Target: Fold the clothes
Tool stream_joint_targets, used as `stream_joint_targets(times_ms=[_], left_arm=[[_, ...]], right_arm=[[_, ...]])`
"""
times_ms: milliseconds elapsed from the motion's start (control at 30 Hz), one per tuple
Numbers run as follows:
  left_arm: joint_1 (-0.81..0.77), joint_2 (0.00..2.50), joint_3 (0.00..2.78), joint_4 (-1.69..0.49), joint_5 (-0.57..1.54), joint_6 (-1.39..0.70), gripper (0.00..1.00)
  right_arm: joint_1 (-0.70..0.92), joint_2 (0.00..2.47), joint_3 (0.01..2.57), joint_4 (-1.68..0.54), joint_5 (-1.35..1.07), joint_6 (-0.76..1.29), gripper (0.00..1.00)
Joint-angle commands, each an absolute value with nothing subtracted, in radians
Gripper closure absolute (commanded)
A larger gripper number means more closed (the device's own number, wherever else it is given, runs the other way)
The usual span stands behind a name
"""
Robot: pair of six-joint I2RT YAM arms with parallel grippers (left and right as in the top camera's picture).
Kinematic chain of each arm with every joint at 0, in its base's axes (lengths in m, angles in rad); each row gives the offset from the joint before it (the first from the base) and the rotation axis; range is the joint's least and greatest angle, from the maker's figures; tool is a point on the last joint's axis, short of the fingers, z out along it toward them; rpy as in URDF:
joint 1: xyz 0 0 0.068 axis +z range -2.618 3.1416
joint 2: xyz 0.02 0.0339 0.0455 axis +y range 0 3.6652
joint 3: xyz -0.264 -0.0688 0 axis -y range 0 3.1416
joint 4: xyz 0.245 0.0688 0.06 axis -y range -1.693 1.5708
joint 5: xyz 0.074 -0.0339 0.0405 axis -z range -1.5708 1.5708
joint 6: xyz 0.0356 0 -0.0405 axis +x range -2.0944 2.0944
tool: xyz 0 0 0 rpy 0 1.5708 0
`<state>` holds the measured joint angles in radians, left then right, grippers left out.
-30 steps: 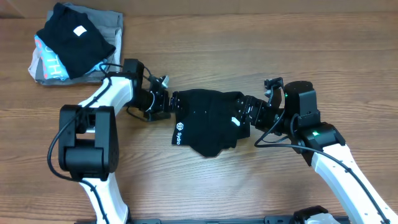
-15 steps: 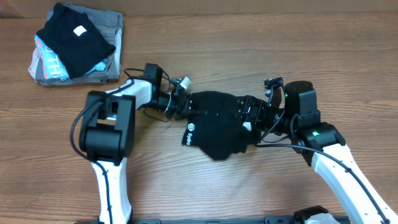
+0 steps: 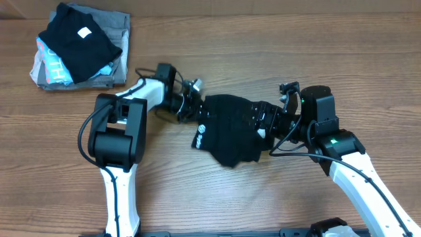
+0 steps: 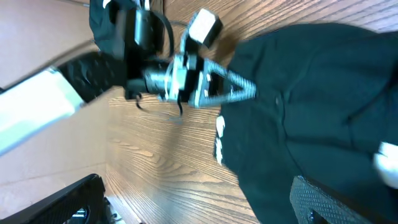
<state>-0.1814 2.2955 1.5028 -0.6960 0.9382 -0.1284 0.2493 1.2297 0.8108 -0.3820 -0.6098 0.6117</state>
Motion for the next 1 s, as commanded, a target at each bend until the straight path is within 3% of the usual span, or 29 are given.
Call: stream_joint_targets(times_ms=[0,200,433,967], left_arm=[[-0.133,2.334,1.658,-0.746,0.579,-0.068,0.96],[-0.076,2.334,1.907,-0.860,0.344,-0.024,0.96],[0.004,2.334,2.231,-1.034,0.253,0.025,0.96],[0.181,2.333,2.605,-1.155,0.232,-0.006,0.96]], right_arm=[[0.246,1.228,0.813,-0.377,-0.585,0.594,0.00],[0.245,1.228,0.813,-0.377,-0.565,0.594,0.00],[0.245,1.228,0.813,-0.376,-0.539,0.595,0.00],[0.245,1.228,0.813,-0.375,-0.539,0.595,0.00]])
